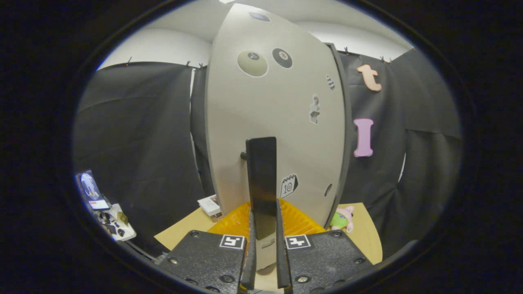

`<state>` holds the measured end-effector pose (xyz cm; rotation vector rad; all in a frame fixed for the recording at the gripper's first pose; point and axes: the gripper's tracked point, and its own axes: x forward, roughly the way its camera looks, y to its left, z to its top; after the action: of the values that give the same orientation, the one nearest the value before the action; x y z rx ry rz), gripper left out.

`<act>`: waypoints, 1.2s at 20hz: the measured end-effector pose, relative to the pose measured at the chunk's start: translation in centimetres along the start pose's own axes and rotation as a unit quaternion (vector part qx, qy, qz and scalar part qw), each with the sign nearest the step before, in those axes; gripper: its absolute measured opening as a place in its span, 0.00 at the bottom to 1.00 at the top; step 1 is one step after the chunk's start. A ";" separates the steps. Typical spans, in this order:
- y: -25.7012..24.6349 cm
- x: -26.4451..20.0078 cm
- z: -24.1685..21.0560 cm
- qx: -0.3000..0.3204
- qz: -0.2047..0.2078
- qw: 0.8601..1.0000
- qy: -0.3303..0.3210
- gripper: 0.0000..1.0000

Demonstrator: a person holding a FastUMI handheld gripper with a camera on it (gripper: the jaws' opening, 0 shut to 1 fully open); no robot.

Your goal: Open the shoe cabinet door, grab the shoes and put them into the shoe cabinet, then close the shoe cabinet door.

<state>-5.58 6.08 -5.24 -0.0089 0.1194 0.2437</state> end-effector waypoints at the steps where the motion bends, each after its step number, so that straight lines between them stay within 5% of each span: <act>1: -1.3 -0.4 -0.2 0.002 -0.009 1.000 0.000 0.22; 14: -16.0 -6.7 -1.1 -0.003 -0.158 0.987 -0.006 0.04; 17: -17.7 -7.0 -1.1 0.042 -0.129 0.991 -0.006 0.04; 24: -18.4 -7.9 -1.6 0.007 -0.076 0.997 -0.009 0.06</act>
<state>-8.96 -13.75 -5.99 -0.0028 0.1028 0.0903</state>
